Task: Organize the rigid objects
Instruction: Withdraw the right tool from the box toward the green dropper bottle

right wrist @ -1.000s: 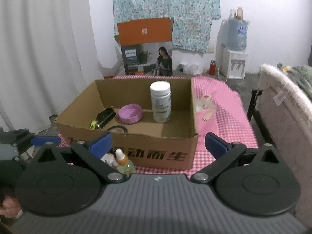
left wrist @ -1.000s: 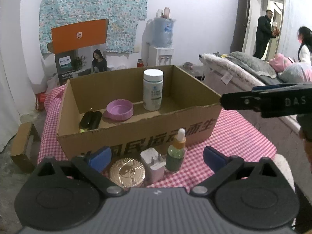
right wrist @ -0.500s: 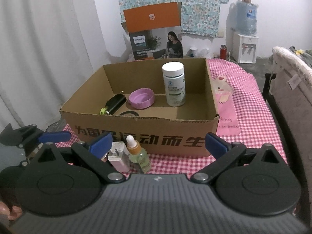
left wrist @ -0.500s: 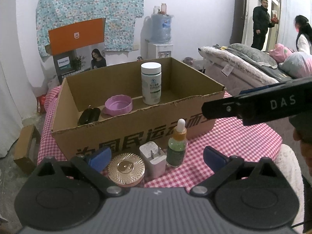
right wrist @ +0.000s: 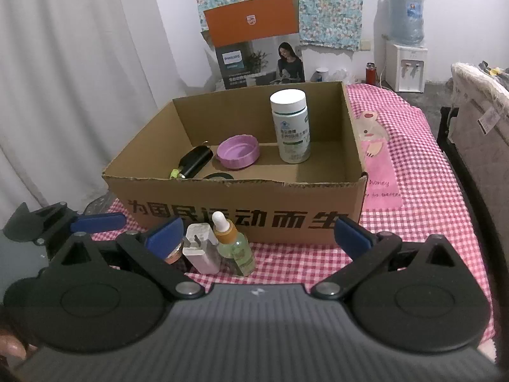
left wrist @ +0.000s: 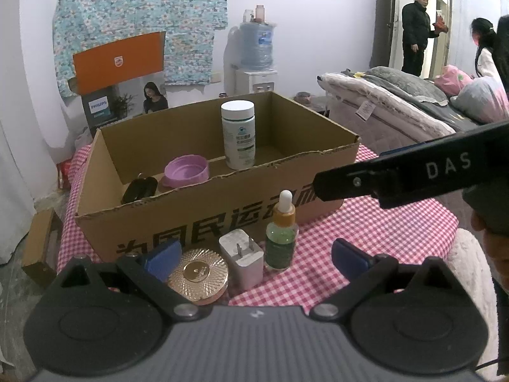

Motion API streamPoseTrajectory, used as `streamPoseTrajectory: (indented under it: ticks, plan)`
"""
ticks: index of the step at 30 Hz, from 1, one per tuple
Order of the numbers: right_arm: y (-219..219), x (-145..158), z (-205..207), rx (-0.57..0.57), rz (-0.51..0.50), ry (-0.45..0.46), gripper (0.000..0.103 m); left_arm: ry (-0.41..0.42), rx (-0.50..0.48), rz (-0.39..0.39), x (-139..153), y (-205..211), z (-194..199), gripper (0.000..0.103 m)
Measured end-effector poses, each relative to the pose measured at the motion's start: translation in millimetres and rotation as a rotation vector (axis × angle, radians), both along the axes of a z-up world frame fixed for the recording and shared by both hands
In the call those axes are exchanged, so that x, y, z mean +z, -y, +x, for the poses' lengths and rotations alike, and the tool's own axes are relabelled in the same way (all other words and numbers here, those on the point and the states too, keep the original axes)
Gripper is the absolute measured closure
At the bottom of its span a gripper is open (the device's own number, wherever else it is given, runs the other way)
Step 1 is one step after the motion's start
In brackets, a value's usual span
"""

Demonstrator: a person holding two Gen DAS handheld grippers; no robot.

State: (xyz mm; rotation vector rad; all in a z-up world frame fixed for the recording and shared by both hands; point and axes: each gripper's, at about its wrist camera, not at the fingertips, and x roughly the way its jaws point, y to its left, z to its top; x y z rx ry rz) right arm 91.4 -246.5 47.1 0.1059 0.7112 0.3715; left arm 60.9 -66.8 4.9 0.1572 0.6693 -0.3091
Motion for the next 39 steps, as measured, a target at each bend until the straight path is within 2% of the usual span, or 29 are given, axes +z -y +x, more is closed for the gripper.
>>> streamPoseTrajectory:
  ticks: [39]
  plan:
    - [9, -4, -3, 0.0, 0.042, -0.014, 0.001, 0.001, -0.036, 0.015, -6, 14, -3, 0.002]
